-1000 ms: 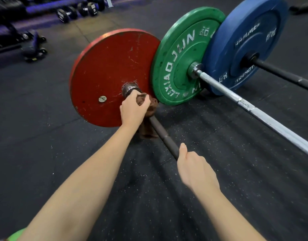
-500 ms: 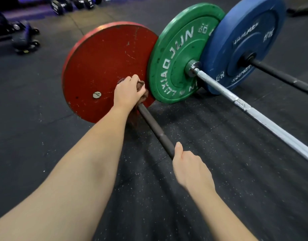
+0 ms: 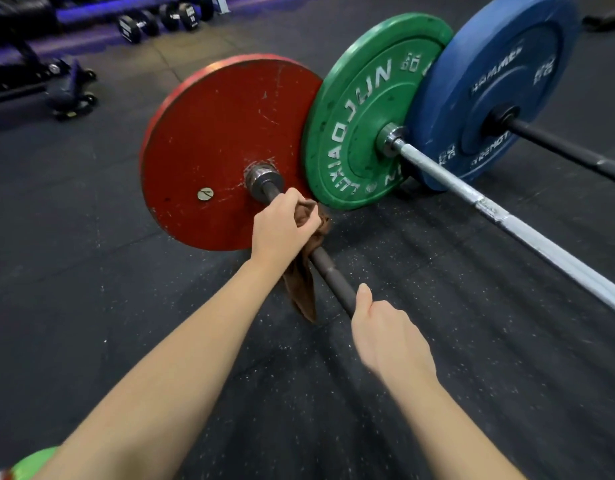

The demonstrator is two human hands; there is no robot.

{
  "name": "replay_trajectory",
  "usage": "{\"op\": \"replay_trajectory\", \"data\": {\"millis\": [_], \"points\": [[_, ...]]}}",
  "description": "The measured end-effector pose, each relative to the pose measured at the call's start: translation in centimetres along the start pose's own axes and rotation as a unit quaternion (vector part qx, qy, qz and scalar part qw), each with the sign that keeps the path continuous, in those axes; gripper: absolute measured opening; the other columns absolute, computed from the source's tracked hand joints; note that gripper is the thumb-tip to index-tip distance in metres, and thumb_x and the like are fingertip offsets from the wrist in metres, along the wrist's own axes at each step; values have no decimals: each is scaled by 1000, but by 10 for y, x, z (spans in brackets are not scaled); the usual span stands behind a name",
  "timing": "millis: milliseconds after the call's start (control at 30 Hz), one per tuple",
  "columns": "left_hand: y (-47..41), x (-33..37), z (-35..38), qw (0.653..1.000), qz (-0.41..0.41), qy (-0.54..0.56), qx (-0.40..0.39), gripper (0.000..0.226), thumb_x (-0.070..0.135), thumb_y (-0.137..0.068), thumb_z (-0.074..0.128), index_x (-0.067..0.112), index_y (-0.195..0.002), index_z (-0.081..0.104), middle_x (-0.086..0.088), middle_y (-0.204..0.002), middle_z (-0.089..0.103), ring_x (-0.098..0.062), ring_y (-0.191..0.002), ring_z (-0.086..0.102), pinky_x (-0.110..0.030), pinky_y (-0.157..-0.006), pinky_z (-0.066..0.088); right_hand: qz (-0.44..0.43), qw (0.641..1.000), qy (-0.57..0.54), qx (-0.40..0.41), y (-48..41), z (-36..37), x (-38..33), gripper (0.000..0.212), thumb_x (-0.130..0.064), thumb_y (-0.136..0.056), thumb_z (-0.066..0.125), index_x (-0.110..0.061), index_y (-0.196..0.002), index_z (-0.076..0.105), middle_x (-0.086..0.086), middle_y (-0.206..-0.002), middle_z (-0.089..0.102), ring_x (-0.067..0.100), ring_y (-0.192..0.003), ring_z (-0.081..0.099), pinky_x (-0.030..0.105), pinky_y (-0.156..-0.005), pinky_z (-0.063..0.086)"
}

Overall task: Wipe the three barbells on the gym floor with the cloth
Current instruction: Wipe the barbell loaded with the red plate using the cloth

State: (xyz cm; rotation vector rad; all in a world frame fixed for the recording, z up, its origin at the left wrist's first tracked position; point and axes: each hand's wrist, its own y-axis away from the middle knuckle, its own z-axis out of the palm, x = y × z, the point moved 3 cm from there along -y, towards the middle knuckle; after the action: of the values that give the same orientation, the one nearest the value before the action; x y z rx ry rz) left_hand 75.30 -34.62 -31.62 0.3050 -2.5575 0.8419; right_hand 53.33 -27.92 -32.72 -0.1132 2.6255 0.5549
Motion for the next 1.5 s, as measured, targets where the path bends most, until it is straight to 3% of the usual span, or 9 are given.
{"op": "replay_trajectory", "data": {"millis": [133,267,567,667,833,1000,1067,1333,1500], "points": [[-28,-11,3,996,70,-43,-34,18,37,-94,64,20,-95,59,4,-87,63,-18,-79,63,-34,-68,51,-6,1000,-12,1,2,-4,-1,56,-38,-107,9,-4,-116,53,0,-80,46,21,-72,47,41,-72,44],[-66,-40,5,997,12,-77,-21,21,38,-96,61,17,-98,57,-1,-90,63,-26,-85,64,-40,-74,51,-19,1000,-3,3,6,-8,-6,58,-45,-105,8,-2,-99,46,2,-79,47,26,-81,49,41,-73,44],[-67,-44,4,991,-123,-44,18,23,42,-99,58,20,-102,56,1,-96,68,-23,-91,65,-33,-76,41,-12,1000,5,-13,6,-10,-8,58,-44,-105,9,0,-99,47,4,-83,49,27,-82,50,44,-77,47],[-59,-41,3,994,-105,-37,-16,24,46,-99,58,23,-99,52,0,-99,64,-26,-94,64,-33,-77,43,-24,1000,-7,-6,5,-9,-7,58,-43,-106,10,0,-102,48,6,-87,51,28,-82,50,46,-79,49],[-30,-46,8,994,-60,-6,-91,65,68,-81,70,21,-121,48,-7,-123,44,-25,-109,44,-34,-95,38,-1,1000,-18,4,1,-4,-3,55,-32,-107,8,-19,-139,52,-2,-90,48,19,-69,41,39,-72,38],[-43,-51,7,996,-46,21,-75,47,46,-93,69,17,-124,51,-11,-122,51,-32,-112,55,-38,-95,45,10,1000,-21,-3,2,-4,-2,59,-39,-107,6,-19,-128,58,-2,-96,57,24,-79,50,38,-77,41],[-57,-50,4,995,-37,0,-88,40,49,-96,64,22,-122,51,-9,-120,56,-30,-108,60,-34,-86,43,6,1000,-28,6,3,-5,-2,58,-36,-107,6,-21,-134,55,-2,-92,52,24,-80,49,38,-75,38],[-53,-46,-2,995,-99,-11,-13,37,59,-96,58,29,-116,58,0,-108,64,-27,-103,63,-39,-85,46,11,1000,-19,-5,7,-11,-6,59,-48,-107,5,-18,-93,53,0,-86,56,27,-85,57,38,-81,45],[-24,-34,-4,999,-36,-8,-24,31,56,-96,61,31,-114,62,9,-103,62,-22,-102,63,-35,-82,45,2,1000,-15,-5,4,-8,-6,64,-44,-107,5,-16,-119,61,-2,-88,56,24,-82,55,38,-77,43]]}}
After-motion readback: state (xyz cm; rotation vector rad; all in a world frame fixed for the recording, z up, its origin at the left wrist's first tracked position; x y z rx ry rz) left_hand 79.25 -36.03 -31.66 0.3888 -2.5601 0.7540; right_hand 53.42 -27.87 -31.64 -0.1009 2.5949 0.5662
